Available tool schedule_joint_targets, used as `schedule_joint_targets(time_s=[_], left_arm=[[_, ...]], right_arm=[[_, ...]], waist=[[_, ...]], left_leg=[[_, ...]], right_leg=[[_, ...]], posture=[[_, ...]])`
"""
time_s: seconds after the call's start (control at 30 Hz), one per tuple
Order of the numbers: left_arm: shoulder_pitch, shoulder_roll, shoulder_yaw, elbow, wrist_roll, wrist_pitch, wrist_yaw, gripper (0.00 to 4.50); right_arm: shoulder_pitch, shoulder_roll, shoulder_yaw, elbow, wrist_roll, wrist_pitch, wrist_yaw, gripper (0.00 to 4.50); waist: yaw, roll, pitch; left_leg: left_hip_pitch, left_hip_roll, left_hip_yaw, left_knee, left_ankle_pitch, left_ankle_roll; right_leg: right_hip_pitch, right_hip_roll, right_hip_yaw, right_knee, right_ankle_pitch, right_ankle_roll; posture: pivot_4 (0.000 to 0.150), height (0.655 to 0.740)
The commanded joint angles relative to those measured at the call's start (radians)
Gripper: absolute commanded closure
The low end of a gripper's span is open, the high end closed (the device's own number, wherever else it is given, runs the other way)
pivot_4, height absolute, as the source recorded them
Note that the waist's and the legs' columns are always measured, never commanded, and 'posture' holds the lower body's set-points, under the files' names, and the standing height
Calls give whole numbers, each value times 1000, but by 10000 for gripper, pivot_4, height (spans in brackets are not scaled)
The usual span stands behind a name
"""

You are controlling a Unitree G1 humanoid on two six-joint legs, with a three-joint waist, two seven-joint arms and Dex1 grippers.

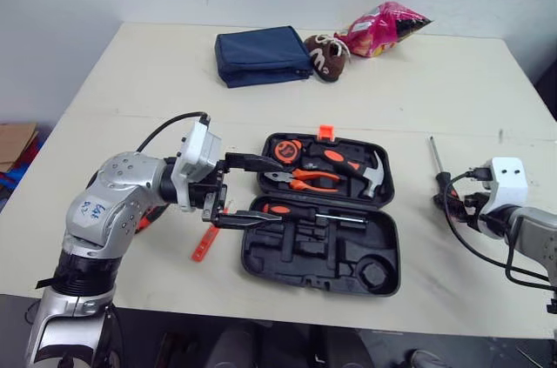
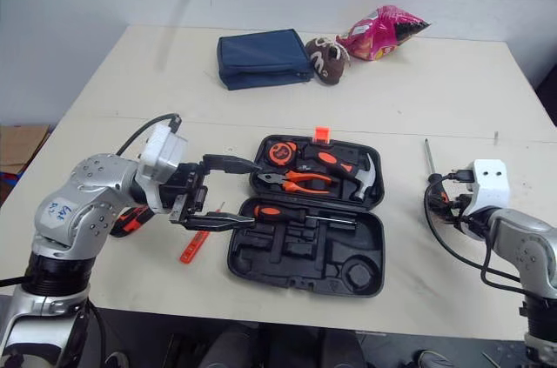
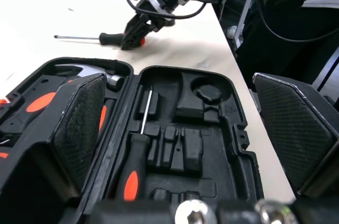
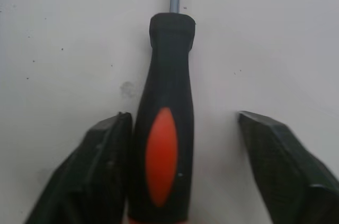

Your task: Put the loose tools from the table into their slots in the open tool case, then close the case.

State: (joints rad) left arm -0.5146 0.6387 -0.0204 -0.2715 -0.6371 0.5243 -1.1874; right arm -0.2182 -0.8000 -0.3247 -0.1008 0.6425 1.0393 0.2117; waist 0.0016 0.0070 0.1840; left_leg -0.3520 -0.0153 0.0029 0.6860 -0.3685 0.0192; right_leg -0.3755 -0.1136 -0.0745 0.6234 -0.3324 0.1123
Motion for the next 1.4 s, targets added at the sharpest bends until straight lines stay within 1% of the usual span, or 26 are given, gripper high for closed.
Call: schedule_joint_targets(time_s=[0.03, 0.07, 0.17, 0.23, 0.33, 0.5, 0.63, 0.7, 0.77, 0.9, 1.0, 1.1, 1.2, 1.4], left_arm=[[-7, 14, 8, -53, -16, 5, 6, 0], [-6, 17, 10, -57, -19, 7, 7, 0], [0, 22, 22, -66, -22, -6, 0, 0], [-1, 10, 32, -65, 4, -78, -7, 0], [-32, -12, 51, -62, -5, -121, 11, 0], [-3, 48, 50, -68, -43, -81, -46, 0], [56, 89, 66, -44, -37, -89, -71, 0], [132, 128, 100, -3, -16, -110, -94, 0], [180, 155, 117, 11, -8, -121, -107, 0], [212, 167, 117, -6, -3, -141, -104, 0], [217, 163, 115, -14, -8, -138, -88, 0], [226, 163, 110, -29, -11, -133, -78, 0], [234, 167, 112, -34, -14, -130, -77, 0], [241, 165, 106, -39, -10, -134, -73, 0]], right_arm=[[15, 32, -12, 6, -40, 18, -18, 31457], [13, 41, -28, 0, -39, 24, -23, 35074], [13, 49, -65, -26, -56, -11, -17, 34847], [11, 38, -82, -57, -67, -89, 24, 34846], [6, -55, -63, -135, -68, -200, 203, 34846], [-62, -137, -17, -234, 12, -211, 408, 34846], [-60, -216, 111, -340, -44, -340, 602, 34846], [-79, -268, 265, -413, -118, -429, 732, 34846], [-87, -297, 363, -446, -172, -481, 806, 34846], [-51, -340, 440, -444, -261, -531, 855, 34846], [-35, -332, 471, -446, -311, -540, 851, 34846], [-54, -299, 481, -446, -320, -465, 808, 34847], [-50, -312, 488, -437, -354, -462, 819, 34846], [-53, -292, 499, -446, -357, -407, 818, 34847]], waist=[[0, -2, -1], [0, -3, -2], [1, -3, -2], [2, -3, -2], [2, 4, 2], [-7, 5, 3], [-2, 5, 3], [-2, 5, 4], [-2, 5, 4], [13, 2, 5], [22, 2, 5], [20, 2, 5], [19, 2, 5], [19, 2, 5]], left_leg=[[0, 0, 0, 0, 0, 0], [0, 0, 0, 0, 0, 0], [0, 0, 0, 0, 0, 0], [0, 0, 0, 0, 0, 0], [-1, -1, 0, 0, 0, 0], [0, -1, 1, -1, 1, 1], [-1, 1, -1, -2, 0, 0], [-1, 0, -1, -1, 0, 0], [-1, -1, 0, -1, 0, 1], [-3, -1, -4, 0, 0, 1], [-5, -2, -6, 4, 0, 1], [-5, -2, -6, 4, 0, 1], [-5, -1, -6, 4, 0, 0], [-5, -1, -6, 4, 0, 0]], right_leg=[[0, 0, 0, 0, 0, 0], [0, 0, 0, 0, 0, 0], [1, 0, 0, -1, 0, 1], [0, 0, 0, -1, 0, 1], [-1, 1, 0, -1, 0, 1], [-1, 1, 1, -1, 1, 2], [-1, 1, 0, -2, 1, 1], [-1, 0, 0, -2, 1, 1], [-1, -1, 0, -3, 1, 2], [-1, -2, -2, -4, 1, 2], [0, -3, -3, -5, 2, 2], [0, -3, -3, -5, 2, 2], [0, -2, -3, -4, 2, 2], [0, -2, -3, -4, 2, 2]], posture=[[1500, 7400], [1500, 7400], [1500, 7400], [1500, 7400], [1500, 7400], [1500, 7400], [1500, 7400], [1500, 7400], [1500, 7400], [1500, 7400], [1500, 7400], [1500, 7400], [1500, 7400], [1500, 7400]])
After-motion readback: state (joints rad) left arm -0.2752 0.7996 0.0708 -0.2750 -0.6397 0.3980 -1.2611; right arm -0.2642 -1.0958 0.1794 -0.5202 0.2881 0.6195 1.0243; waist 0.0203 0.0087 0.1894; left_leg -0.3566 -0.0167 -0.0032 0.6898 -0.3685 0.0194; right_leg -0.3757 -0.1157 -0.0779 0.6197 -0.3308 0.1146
